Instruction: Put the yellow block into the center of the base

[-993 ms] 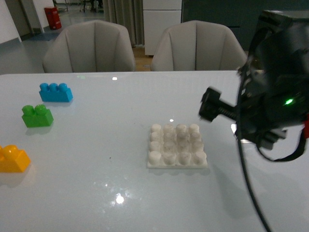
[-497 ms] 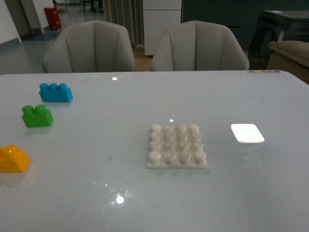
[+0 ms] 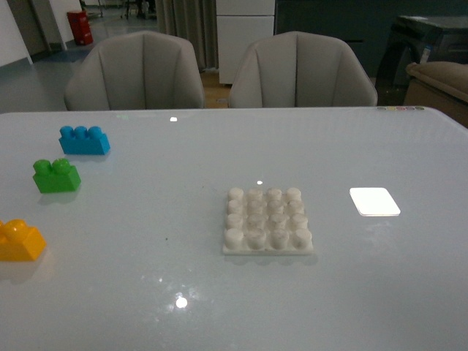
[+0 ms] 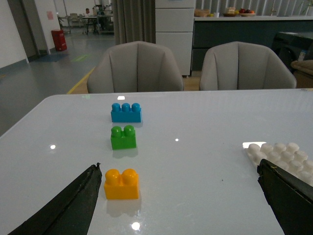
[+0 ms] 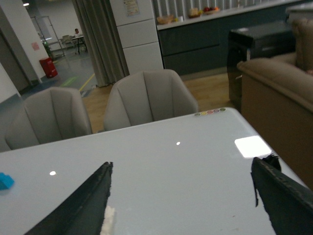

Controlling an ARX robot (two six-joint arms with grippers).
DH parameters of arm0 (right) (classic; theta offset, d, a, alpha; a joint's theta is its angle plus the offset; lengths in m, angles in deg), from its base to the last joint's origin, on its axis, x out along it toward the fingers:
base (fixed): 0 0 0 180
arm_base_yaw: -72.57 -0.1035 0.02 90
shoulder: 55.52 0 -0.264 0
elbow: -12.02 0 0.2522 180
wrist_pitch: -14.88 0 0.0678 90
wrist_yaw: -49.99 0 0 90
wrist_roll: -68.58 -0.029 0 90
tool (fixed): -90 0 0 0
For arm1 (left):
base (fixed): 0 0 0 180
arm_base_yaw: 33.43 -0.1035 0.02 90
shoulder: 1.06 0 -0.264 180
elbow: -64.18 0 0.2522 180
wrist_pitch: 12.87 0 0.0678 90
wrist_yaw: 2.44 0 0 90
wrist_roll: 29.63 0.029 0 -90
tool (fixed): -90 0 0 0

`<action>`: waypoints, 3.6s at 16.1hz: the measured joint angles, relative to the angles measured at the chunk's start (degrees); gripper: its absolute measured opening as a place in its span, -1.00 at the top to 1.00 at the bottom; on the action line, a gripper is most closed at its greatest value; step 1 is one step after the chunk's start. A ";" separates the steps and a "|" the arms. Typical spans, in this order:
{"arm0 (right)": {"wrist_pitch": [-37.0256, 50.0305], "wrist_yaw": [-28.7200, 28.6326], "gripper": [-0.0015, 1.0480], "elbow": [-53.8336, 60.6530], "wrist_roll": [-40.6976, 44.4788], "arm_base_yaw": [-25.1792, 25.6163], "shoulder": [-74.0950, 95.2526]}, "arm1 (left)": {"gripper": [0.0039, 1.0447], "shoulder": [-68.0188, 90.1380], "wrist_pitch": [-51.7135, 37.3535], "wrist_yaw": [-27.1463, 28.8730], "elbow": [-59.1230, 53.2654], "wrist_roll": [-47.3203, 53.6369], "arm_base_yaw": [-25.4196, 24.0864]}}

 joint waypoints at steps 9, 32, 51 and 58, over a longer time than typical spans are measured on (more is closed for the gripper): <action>-4.31 8.07 0.96 15.74 7.98 -8.87 -18.40 | -0.88 0.02 0.02 0.02 0.00 0.00 0.00; -13.70 8.87 0.96 24.24 8.20 -9.81 -37.22 | -0.88 0.00 0.00 0.00 0.00 0.00 0.00; -13.70 8.87 -0.88 24.24 8.22 -9.81 -37.22 | -0.88 14.80 19.69 15.74 12.85 -8.31 12.98; -13.73 8.85 -0.88 24.24 8.22 -9.81 -37.22 | -0.88 50.62 -16.22 -5.49 18.49 -1.51 -0.33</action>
